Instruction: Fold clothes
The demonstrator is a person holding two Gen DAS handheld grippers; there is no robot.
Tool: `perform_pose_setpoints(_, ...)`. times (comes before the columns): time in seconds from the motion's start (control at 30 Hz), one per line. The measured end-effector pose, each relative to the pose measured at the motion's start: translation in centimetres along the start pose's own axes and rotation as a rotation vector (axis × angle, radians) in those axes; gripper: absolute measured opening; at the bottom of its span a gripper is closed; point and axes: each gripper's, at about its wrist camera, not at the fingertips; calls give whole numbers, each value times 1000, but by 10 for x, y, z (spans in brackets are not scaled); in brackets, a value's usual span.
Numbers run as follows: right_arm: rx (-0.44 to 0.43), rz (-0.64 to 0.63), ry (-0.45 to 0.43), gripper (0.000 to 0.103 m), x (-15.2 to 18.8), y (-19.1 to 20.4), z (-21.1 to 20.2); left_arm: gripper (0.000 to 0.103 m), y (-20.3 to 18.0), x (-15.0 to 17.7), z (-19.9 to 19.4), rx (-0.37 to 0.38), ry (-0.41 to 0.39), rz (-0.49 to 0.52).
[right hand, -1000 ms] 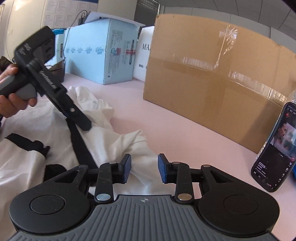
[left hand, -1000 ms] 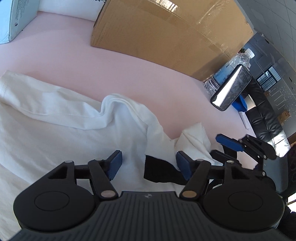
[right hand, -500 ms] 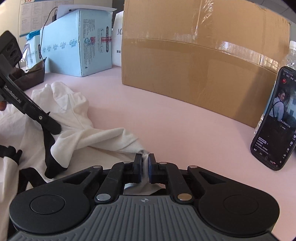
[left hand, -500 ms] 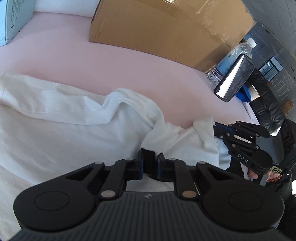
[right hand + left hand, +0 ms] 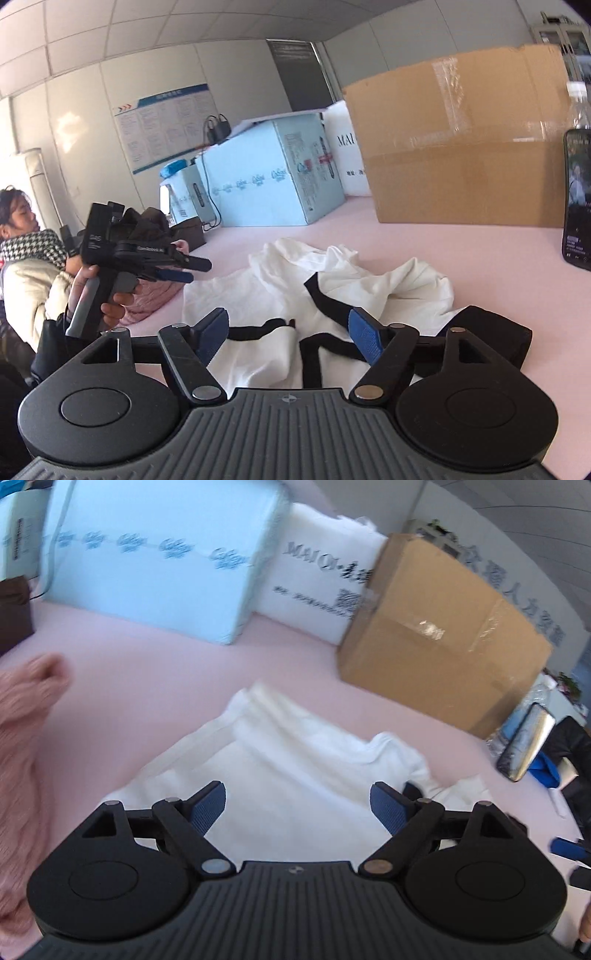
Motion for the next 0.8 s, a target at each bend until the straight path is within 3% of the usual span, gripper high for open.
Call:
perform_pose_setpoints(0.1,-26,-65,21,77,23,28,-11,84,40,22,-8,-94,65,-147)
perform_pose_setpoints(0.17,-56,-79,44,77,39,44,-14,84,60,34,-19,-47,47,-222)
perform_pose_setpoints(0.23,-25,-119,47,77,50,61,-15,85,68,45,-34,8,40,-249)
perform_pose_setpoints(0.37,117,-246,63,76,62,84,-13,85,56,58,-46,52,76,-181)
perform_pose_setpoints(0.43,184,-311,76,75,68,89,-11,87,45,61,-45,39,86,-130)
perform_pose_setpoints(0.53,211,-309,93,75,74,87,-4,103,27,58,-36,36,107,-102)
perform_pose_setpoints(0.67,239,-330,78,75,79,86,3,103,7,49,-13,38,123,-74)
perform_pose_setpoints(0.8,276,-331,75,73,82,82,8,103,1,37,4,36,123,-121)
Point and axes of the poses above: each gripper's, at about its wrist camera, not at the fingertips, and z roughly the way its jaws point, y to its left, x to its underside, and after that the axes turned 1 degree about -x, right-handed
